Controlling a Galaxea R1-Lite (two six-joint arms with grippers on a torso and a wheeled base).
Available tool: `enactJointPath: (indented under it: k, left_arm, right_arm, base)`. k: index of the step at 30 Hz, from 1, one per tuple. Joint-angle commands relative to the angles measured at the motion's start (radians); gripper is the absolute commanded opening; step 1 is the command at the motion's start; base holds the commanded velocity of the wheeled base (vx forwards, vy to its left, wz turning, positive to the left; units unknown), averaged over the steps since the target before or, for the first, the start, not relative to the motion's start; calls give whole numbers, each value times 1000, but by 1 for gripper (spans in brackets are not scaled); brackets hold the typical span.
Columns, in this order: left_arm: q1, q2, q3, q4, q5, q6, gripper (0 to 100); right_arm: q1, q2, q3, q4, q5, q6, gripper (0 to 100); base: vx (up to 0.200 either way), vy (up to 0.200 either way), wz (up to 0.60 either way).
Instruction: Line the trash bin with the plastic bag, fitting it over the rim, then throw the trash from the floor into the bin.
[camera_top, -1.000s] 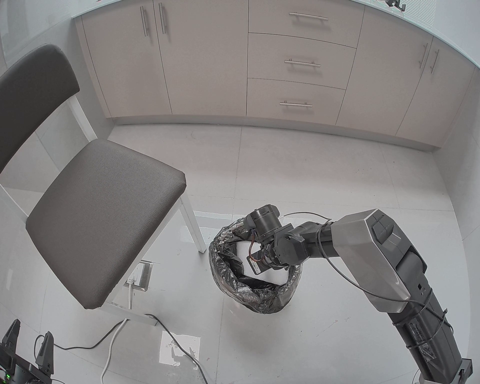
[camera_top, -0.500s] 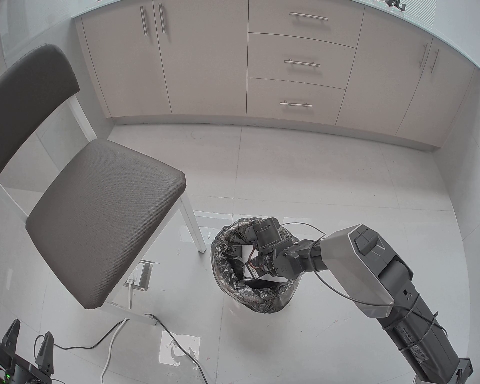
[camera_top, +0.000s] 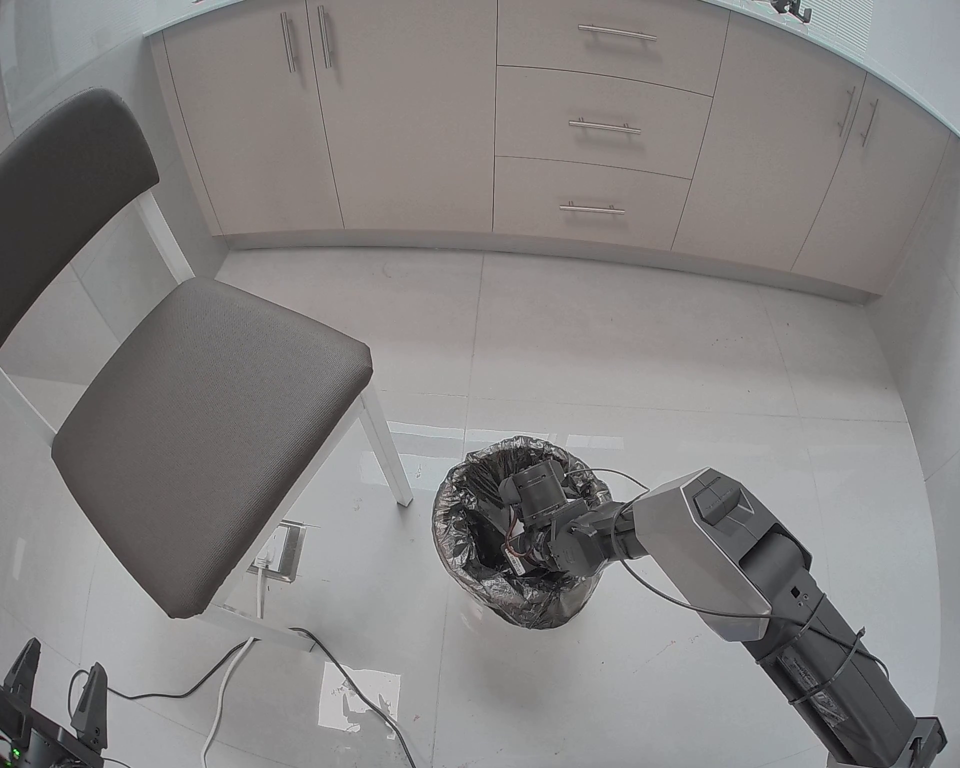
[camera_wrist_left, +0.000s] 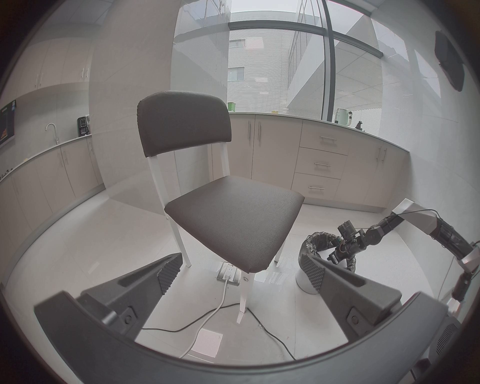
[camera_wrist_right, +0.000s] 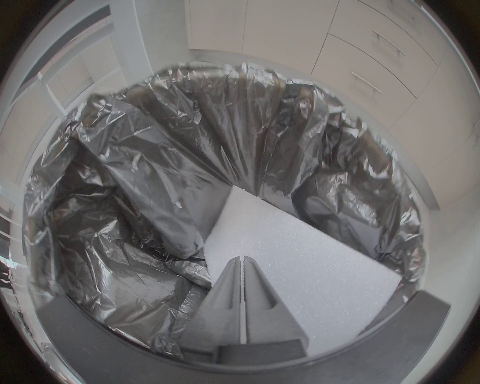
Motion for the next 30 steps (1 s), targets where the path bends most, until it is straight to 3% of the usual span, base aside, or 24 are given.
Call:
enactJointPath:
  k: [1,15,26,30]
  left_arm:
    - [-1,2,0,0,0,0,100]
    - [-1,2,0,0,0,0,100]
    - [-1,2,1,-2,0,3,100]
    - [-1,0,3,-5,0,3,100]
  right_arm:
    - [-2,10,0,0,1,1,0]
    - [-2,-53,0,-17,-4,-1,0]
    - [-2,-254,0,118,-13,-10,0]
    - [-4,-331,0,155,-14,-50,0]
  base:
    - [0,0,0]
    - [0,0,0]
    - [0,0,0]
    - [0,0,0]
